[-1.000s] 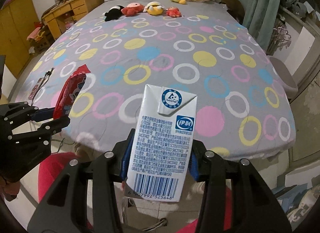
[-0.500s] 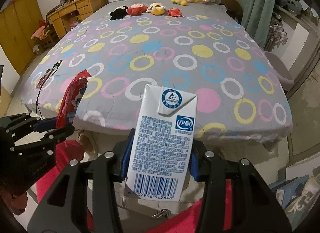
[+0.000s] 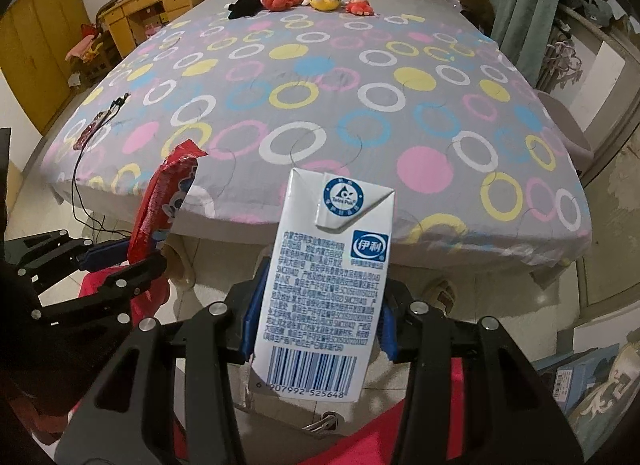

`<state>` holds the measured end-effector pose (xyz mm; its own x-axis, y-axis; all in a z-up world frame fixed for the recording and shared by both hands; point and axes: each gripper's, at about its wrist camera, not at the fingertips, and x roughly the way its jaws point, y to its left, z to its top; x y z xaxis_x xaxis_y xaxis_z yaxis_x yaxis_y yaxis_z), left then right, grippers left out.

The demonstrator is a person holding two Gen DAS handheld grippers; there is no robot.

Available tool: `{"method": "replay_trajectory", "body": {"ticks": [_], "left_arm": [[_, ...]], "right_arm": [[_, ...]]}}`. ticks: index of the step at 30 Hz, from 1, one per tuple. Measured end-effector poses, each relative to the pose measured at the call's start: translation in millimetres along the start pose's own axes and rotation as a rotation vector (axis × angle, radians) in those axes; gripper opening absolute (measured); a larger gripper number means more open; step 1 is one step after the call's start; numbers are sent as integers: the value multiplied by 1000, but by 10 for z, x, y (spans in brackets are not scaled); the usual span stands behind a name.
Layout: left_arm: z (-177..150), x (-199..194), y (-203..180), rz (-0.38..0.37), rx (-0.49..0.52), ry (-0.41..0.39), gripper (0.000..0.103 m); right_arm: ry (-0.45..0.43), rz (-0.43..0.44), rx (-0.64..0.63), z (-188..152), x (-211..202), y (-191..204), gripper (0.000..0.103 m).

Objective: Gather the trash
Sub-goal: 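Carry the milk carton and red wrapper down to the plastic bag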

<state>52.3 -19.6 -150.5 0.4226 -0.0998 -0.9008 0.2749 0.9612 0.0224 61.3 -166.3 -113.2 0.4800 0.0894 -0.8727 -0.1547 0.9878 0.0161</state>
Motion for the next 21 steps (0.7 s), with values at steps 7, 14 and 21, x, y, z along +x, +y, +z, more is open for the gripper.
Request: {"method": "replay_trajectory", "body": {"ticks": [7,14,21], "left_arm": [[-125,225,-68,-14,-6,39,25],[-149,542,-86,-35,-17,79,25],[-246,908,-80,-43,-21,140,25]], "right_arm": [[30,9,15,-110,201,24,45],[78,3,37,-187,502,-44,45],[138,9,62,-265,876,-84,45]]}}
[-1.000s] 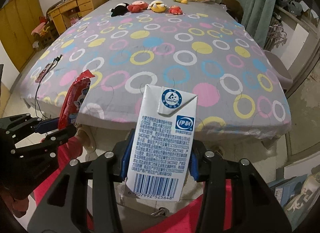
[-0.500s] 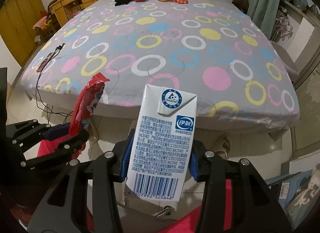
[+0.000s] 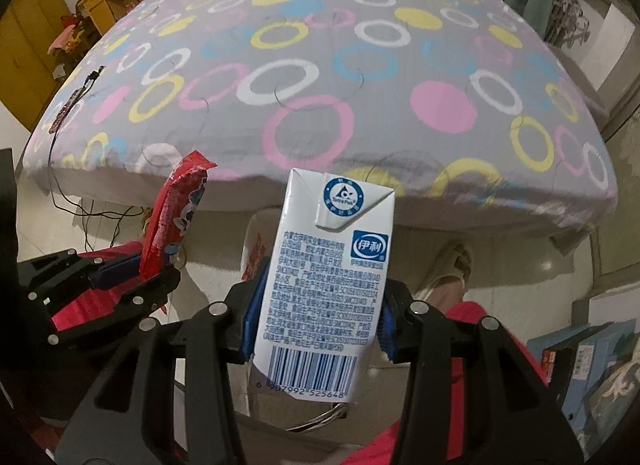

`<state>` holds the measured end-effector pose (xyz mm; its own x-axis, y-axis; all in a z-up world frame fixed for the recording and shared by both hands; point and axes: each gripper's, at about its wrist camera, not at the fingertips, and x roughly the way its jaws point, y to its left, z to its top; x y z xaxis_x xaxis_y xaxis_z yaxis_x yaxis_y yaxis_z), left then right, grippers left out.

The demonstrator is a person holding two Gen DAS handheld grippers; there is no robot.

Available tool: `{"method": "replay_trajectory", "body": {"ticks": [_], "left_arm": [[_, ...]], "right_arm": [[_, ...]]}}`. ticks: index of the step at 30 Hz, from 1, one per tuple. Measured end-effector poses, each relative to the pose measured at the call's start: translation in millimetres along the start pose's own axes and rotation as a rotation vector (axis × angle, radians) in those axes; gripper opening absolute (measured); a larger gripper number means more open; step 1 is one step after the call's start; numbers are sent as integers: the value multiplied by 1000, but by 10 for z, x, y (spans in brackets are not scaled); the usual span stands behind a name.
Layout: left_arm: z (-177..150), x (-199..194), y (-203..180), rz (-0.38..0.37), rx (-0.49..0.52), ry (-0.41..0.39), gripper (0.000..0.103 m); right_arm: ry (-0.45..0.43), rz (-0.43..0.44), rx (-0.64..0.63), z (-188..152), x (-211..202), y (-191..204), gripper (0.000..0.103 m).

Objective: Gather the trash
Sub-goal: 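Carry the milk carton and red wrapper down to the plastic bag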

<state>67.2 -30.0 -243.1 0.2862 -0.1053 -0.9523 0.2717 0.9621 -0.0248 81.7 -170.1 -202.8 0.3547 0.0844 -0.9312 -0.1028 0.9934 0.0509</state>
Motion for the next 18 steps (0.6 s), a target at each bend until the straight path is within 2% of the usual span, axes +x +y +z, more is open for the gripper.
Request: {"method": "replay_trajectory", "body": {"ticks": [18], "left_arm": [[-87,740,-73,-7,53,119,25]], "right_arm": [[121,22,62,-2,821,-114,45]]}}
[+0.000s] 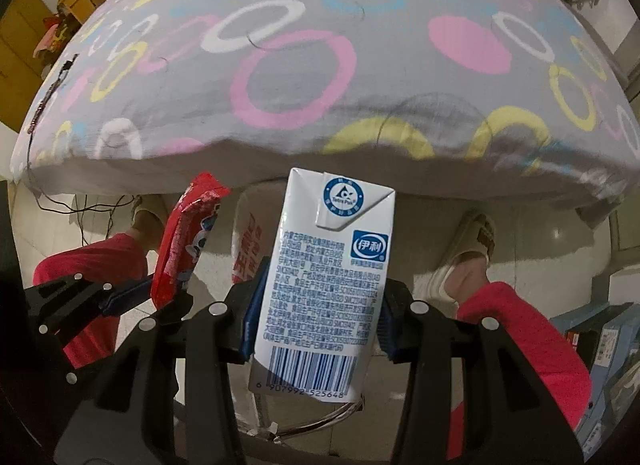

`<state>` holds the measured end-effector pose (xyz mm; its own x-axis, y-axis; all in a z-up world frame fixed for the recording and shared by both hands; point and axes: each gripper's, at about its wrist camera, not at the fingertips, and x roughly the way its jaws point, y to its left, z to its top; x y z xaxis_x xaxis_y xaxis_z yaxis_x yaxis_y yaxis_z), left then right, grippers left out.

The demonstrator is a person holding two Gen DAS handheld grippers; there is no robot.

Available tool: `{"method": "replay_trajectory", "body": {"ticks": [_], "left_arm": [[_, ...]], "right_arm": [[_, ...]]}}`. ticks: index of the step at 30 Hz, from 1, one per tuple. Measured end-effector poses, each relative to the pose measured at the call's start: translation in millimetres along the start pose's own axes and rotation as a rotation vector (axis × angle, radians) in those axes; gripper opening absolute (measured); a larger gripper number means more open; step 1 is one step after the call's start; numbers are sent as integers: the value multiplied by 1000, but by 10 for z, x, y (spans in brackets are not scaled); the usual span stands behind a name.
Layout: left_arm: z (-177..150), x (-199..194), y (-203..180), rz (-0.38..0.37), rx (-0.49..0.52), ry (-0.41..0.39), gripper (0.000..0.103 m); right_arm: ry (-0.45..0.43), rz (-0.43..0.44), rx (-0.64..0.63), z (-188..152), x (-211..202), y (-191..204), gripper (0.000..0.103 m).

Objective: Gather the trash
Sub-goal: 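Carry the milk carton and red wrapper down to the plastic bag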

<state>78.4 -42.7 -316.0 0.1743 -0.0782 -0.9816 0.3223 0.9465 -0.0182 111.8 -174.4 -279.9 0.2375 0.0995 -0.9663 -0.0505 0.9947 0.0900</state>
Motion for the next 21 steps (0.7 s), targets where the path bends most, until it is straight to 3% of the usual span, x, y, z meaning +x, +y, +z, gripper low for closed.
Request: {"method": "replay_trajectory", "body": {"ticks": [6,21], "left_arm": [[3,312,7,-27,-22,69,25],[70,1107,-117,-6,7,198,26]], "right_arm": [[51,12,36,-12,295,-96,45],[144,24,135,-45,1056,-288,45]]}}
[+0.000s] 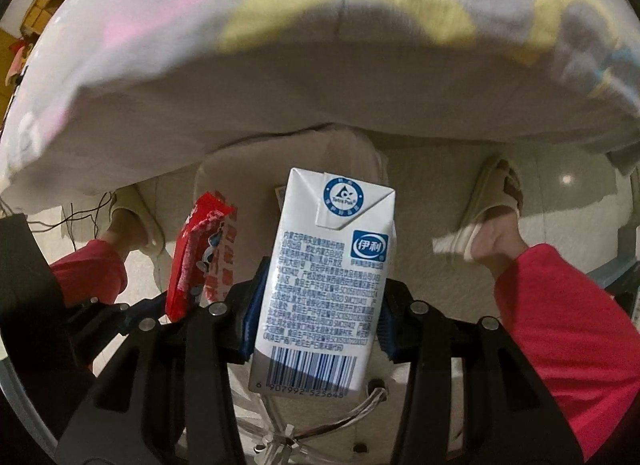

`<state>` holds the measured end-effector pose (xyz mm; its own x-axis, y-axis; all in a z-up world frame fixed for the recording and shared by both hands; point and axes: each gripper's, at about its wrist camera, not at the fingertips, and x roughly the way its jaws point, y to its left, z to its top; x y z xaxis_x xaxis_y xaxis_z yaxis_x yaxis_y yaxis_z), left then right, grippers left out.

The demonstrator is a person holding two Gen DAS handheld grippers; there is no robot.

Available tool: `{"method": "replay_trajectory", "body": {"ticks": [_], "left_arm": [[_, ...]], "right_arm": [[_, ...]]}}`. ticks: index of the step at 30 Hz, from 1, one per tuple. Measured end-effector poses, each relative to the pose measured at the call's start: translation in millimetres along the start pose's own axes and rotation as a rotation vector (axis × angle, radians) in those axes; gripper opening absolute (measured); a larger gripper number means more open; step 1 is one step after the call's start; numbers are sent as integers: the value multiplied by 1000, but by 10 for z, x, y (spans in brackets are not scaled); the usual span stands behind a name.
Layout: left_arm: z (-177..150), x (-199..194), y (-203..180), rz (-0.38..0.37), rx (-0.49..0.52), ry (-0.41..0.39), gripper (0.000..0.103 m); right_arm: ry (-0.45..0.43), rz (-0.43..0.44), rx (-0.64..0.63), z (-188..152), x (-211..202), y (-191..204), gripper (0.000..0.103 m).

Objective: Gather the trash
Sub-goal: 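Carry the milk carton and red wrapper down to the plastic bag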

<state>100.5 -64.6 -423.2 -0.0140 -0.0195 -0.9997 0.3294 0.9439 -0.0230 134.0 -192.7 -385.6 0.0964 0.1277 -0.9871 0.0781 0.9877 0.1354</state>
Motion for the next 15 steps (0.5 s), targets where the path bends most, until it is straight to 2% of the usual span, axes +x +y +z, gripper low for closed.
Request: {"method": "replay_trajectory", "body": {"ticks": [7,10,15], "left_arm": [[50,242,-55,1,-5,42,26],[77,357,-63,11,1,55,26],[106,545,-37,3,-11,81,26]], "right_arm": [[27,3,98,4,373,-89,45],[69,17,146,3,581,-157,45],[92,0,161,62,819,-178,45]]}}
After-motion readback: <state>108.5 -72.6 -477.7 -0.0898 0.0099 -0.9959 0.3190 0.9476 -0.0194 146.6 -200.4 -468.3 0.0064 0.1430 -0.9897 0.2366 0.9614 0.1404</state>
